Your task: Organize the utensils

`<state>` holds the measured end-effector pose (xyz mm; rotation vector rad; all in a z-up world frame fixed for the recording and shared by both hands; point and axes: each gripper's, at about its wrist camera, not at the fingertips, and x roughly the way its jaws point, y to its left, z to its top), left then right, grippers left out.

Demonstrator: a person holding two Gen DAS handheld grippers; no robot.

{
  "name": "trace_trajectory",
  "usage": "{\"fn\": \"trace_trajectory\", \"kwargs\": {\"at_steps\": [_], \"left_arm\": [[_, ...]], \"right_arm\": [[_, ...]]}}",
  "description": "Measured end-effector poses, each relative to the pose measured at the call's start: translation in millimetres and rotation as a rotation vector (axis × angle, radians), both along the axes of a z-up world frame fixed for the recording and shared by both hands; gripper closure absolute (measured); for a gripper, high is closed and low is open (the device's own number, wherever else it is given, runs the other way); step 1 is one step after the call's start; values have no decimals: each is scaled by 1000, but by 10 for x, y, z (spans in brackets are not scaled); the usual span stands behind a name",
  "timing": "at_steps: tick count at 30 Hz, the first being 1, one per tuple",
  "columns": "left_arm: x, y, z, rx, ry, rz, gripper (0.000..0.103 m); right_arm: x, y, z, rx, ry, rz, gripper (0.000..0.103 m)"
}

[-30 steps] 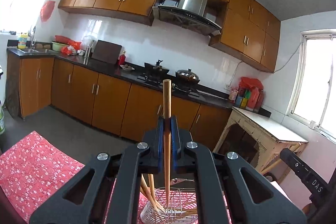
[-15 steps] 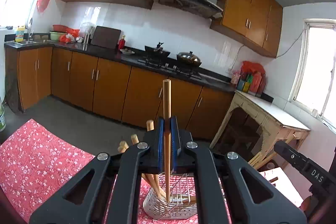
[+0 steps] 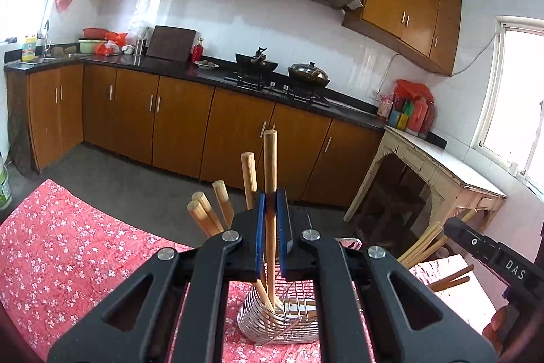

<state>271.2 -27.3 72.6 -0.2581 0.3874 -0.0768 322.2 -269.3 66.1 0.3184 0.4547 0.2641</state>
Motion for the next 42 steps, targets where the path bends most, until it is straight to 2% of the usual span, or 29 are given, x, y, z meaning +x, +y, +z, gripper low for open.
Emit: {"fn": "trace_trajectory", "kwargs": {"at_steps": [5,7,9,11,13,14,15,21,26,28,29,31,33,35,38,42], "left_arm": [[-10,19,2,-9,12,-4,96],[-30,30,10,-8,11,1,96],[-49,59,34,-13,12,9,95],[-72,80,47,-20,13,12,94],[-116,104,78,-19,9,22,83],[-146,121,91,-18,3,28,69],[-178,134,96,-18,-3,32,60],[-376,210,230,-7,-37,45,56],[-594,297,320,26,-67,62,47],[-686,327,321,45,-75,63,42],[-720,337,317,53,-77,62,36],[-843,379,290,80,-78,58,27],[-974,410,241,103,-79,46,17],[-1096,445,181,119,-75,33,9],[-1306,465,65,152,-81,13,3],[-1493,426,-85,190,-69,-6,2]], "right_arm": [[-30,-34,-6,-22,-10,-30,89],[-68,-47,4,-24,-16,-42,77],[-106,-77,18,-27,-23,-57,73],[-138,-111,38,-30,-27,-66,73],[-188,-135,66,-33,-34,-74,71],[-210,-144,85,-35,-37,-77,71],[-240,-150,100,-38,-42,-81,69],[-466,-191,210,-50,-73,-99,62],[-748,-168,287,-68,-117,-104,48],[-917,-143,294,-78,-143,-106,36],[-990,-138,292,-84,-154,-108,33],[-1148,-115,270,-94,-175,-114,15],[-1345,-72,217,-114,-197,-133,5],[-1500,-23,151,-139,-212,-155,4],[-1721,79,25,-197,-231,-189,4],[-1944,234,-134,-283,-245,-214,4]]}}
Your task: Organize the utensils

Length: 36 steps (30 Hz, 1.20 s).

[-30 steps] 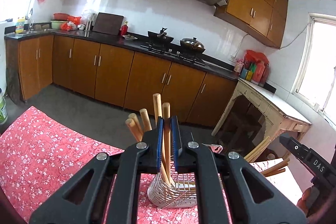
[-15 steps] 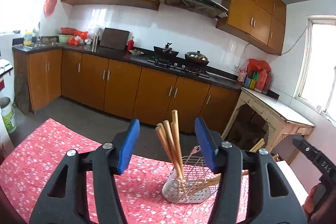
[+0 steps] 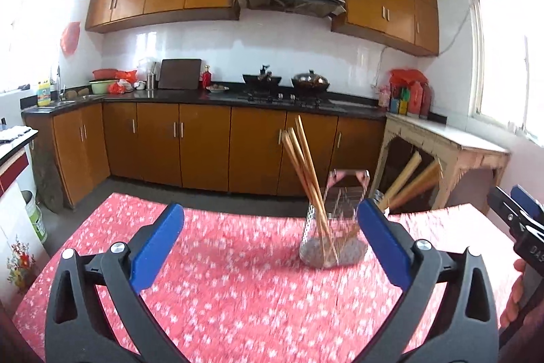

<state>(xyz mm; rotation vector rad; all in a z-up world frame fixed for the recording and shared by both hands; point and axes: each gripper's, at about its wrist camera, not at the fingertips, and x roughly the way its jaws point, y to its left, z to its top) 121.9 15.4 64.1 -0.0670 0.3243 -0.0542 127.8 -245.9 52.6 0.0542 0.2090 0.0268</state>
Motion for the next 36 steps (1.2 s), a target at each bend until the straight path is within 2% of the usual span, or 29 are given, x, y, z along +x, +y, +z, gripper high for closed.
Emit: {"fn": "trace_trajectory", "kwargs": {"at_steps": [5,8,12,19,28,36], "left_arm": [[-172,48,-217,-17,29,-21,2],[-286,47,-277,-17,13,-9,2],[-453,-14,-335,32,-37,32,2],[-636,-145,-451,98,-75,70,2],[-794,-143,-558,89,-104,64,2],[-879,-126,-596,83,-123,68,2]], "right_arm": [[-207,142,-168,-82,-2,-3,4],[-320,211,-256,-99,1,9,4],[-456,241,-342,-78,-5,29,4],[-634,260,-453,-68,-28,32,4],[-833,243,-574,-66,-77,45,4],[-887,258,-631,-68,-85,52,4]]}}
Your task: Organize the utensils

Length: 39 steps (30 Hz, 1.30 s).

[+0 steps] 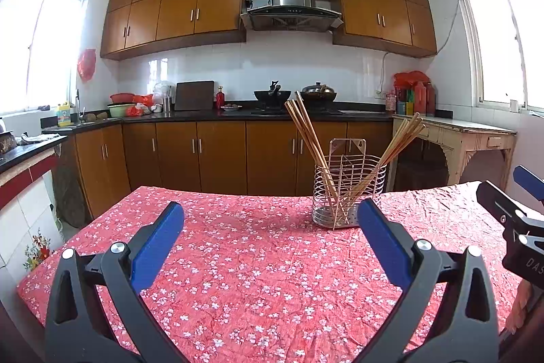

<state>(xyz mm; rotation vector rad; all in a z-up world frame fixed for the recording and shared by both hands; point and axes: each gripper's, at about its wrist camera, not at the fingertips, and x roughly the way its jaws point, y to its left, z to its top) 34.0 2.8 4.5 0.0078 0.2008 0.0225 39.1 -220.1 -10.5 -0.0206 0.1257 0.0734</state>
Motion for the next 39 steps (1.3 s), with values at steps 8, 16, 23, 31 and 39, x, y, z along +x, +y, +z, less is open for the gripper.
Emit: {"fn": "trace_trajectory", "kwargs": {"at_steps": [8,16,23,31,39], "left_arm": [[-40,-44,-40,18,-6,-7,2],[-68,-67,-51,18,-10,-7,2],[-68,-64,-31,15,-9,-11,2],[-57,-55,-33,9,0,-9,2],[-47,-52,-28,10,2,-10,2]], "right_arm": [[3,-8,-31,1,7,3,4],[-19,-31,-43,13,7,4,4],[-15,-35,-45,14,8,4,4],[-17,-46,-62,25,14,3,4],[-14,-54,-73,27,15,2,4]]}}
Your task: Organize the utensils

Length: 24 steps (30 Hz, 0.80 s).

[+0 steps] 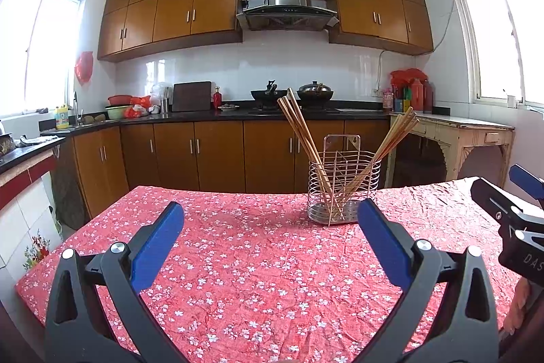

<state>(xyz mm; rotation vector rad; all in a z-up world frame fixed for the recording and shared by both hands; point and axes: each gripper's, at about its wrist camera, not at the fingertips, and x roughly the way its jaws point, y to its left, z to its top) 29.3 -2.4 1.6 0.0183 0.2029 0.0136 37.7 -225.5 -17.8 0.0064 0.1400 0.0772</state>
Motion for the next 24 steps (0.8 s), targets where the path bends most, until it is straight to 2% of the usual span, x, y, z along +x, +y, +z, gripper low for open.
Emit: {"fn": "trace_trajectory", "kwargs": {"at_steps": [24], "left_arm": [[29,-12,-28,-7,10,-3,2]], "right_arm": [[0,-4,5,1,1,1,4]]}}
